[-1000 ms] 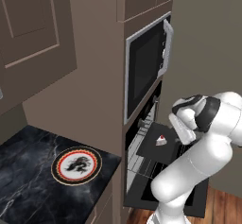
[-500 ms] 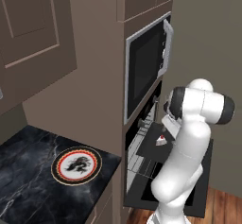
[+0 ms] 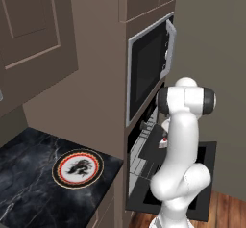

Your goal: Take the baked cake out of the oven and place it on the plate for cooling. Then close the oven door.

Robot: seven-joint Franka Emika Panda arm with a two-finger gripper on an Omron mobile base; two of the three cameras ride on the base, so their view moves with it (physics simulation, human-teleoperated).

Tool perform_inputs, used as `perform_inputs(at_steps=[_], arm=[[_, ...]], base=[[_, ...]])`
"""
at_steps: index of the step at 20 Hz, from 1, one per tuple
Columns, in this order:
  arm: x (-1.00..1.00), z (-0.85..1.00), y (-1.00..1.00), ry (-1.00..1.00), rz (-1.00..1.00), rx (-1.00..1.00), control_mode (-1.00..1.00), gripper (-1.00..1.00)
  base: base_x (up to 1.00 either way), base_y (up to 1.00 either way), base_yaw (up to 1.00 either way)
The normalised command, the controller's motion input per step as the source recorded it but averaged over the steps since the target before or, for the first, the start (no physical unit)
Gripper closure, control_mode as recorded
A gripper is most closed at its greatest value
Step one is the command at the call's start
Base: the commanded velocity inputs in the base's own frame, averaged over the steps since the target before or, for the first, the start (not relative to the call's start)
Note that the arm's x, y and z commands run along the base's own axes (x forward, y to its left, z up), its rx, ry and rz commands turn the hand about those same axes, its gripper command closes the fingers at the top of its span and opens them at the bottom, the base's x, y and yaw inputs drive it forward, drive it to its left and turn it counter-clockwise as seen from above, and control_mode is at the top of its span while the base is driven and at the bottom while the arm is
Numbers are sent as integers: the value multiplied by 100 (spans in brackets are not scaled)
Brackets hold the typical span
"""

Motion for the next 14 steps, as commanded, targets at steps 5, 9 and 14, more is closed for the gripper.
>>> perform_inputs(at_steps=[5,9,14], arm=[[24,-14,0,0,11,0,-100,-100],[28,-9,2,0,8,0,-100,-100],[21,-13,1,0,3,0,-100,-100]], base=[[0,0,0],[0,0,0],[0,0,0]])
